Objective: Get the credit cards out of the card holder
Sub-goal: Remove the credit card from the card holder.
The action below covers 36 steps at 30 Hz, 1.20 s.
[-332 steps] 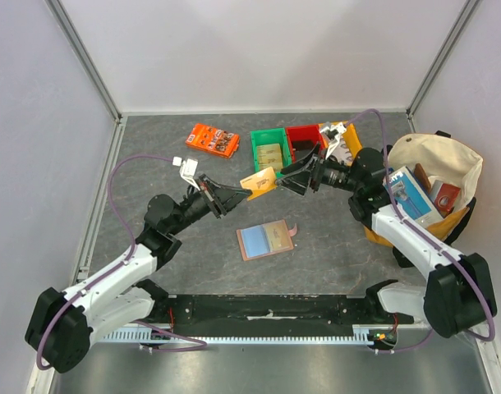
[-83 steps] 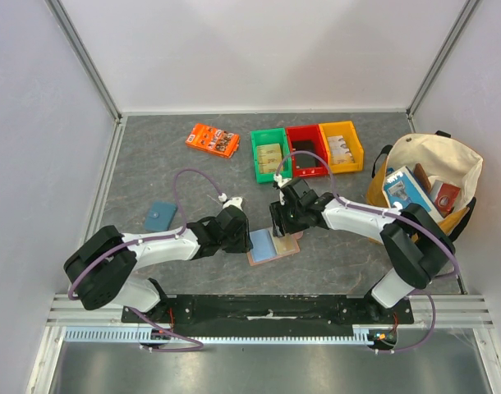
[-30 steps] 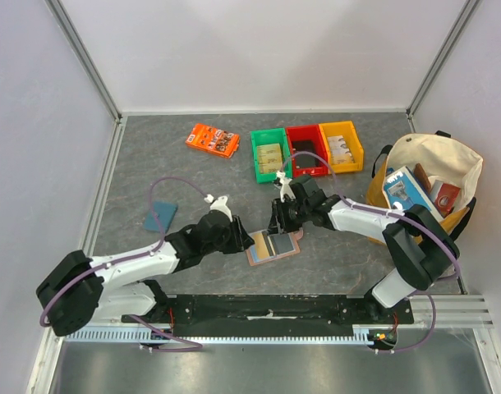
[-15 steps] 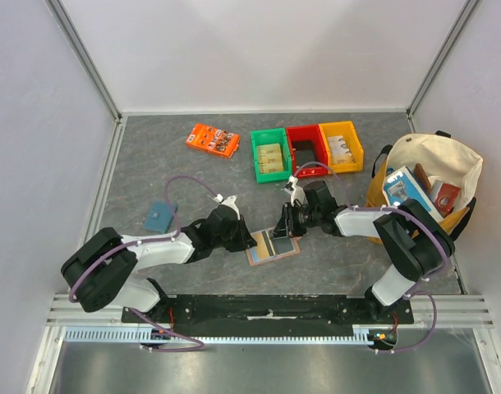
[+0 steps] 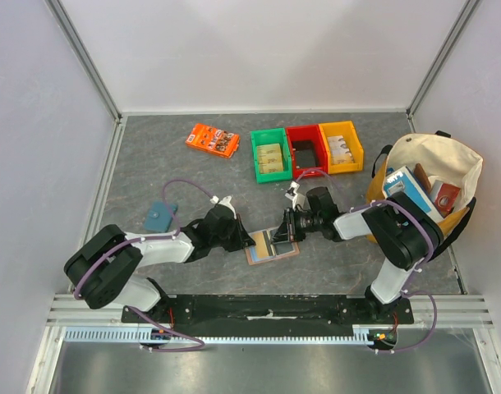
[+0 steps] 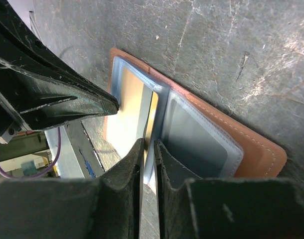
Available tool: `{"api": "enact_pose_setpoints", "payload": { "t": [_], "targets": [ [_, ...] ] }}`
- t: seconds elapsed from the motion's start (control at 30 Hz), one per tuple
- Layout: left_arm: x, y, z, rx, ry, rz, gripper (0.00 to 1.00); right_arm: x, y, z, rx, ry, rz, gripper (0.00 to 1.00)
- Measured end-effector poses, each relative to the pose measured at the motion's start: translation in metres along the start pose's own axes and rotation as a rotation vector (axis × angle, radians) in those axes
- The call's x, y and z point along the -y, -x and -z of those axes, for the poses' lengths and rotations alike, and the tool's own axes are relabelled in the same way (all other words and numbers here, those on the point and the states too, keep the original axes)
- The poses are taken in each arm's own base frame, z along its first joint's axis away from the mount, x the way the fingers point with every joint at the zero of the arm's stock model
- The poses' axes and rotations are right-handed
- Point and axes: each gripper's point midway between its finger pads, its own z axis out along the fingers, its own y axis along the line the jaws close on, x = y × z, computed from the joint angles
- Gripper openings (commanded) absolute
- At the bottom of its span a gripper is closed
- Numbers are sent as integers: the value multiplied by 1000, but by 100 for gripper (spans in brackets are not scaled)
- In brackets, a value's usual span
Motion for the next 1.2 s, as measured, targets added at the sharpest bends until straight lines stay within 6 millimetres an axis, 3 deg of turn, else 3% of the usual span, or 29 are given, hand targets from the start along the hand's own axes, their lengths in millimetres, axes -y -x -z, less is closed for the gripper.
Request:
{"api": "enact_pose_setpoints", "payload": {
  "t": [0.23, 0.43, 0.8, 1.2],
  "targets": [
    [-1, 1, 0, 1, -5, 12, 2, -3, -1, -2, 8, 50, -23, 14],
    [-2, 0, 0, 1, -3, 12, 2, -8, 2, -1, 19, 80, -27, 0],
    [-2, 0, 0, 1, -3, 12, 2, 7, 4, 11, 22, 69, -57, 0],
    [-2, 1, 0, 1, -2, 13, 2, 8, 2, 17, -6, 65, -64, 30]
  ]
}}
